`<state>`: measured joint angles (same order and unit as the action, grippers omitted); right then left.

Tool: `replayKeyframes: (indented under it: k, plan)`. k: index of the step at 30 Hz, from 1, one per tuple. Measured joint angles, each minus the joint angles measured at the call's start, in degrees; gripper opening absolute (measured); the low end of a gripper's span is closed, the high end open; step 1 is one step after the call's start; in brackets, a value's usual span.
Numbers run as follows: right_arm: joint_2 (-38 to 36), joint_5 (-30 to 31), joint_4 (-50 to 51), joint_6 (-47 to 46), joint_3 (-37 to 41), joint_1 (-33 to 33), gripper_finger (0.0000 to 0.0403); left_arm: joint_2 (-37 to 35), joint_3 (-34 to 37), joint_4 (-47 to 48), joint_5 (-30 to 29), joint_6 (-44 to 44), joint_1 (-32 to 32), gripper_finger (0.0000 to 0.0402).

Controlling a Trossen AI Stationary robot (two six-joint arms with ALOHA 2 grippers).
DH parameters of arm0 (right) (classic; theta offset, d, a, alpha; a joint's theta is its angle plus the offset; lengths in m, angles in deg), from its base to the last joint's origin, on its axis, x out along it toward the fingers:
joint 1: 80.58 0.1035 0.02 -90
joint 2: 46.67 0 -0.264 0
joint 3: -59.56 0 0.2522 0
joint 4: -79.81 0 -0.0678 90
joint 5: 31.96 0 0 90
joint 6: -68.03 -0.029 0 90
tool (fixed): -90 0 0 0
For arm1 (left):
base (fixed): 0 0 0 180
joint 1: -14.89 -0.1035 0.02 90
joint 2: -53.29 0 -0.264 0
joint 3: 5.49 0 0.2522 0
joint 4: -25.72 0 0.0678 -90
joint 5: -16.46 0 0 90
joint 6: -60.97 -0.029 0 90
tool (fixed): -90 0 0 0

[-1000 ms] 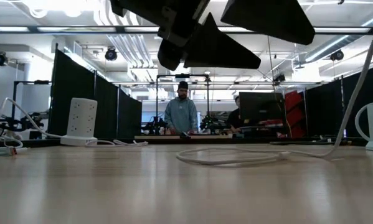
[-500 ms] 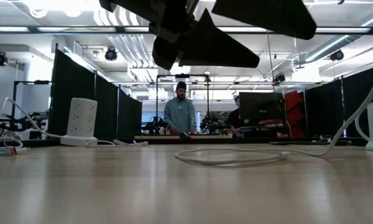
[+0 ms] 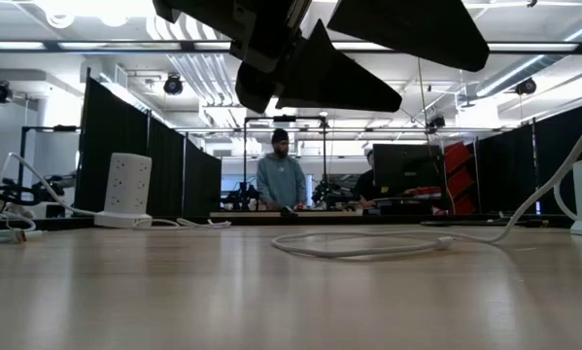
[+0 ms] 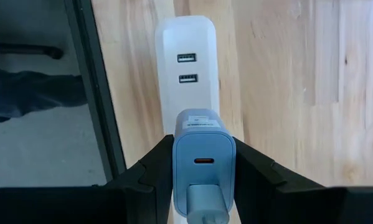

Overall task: Insert USB
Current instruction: Insert the purple charger adapter into the white outlet extension

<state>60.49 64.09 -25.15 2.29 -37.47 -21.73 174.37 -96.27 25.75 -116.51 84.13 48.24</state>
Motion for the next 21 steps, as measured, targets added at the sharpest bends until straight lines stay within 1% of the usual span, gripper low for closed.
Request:
replayKeyframes:
  k: [7, 15, 21]
  plan:
    - [0.0, 0.1, -1.1, 0.7, 0.8, 0.0, 0.0114, 0.0, 0.0, 0.2, 0.0, 0.1, 0.0, 0.0312]
    - [-0.1, 0.0, -7.0, 0.8, 3.0, 0.0, 0.0114, 0.0, 0.0, 0.2, 0.0, 0.5, 0.0, 0.0312]
    - [-0.3, 0.3, -7.1, 0.4, 4.4, -0.1, 0.0114, 0.0, 0.0, 0.1, 0.0, 0.5, 0.0, 0.0312]
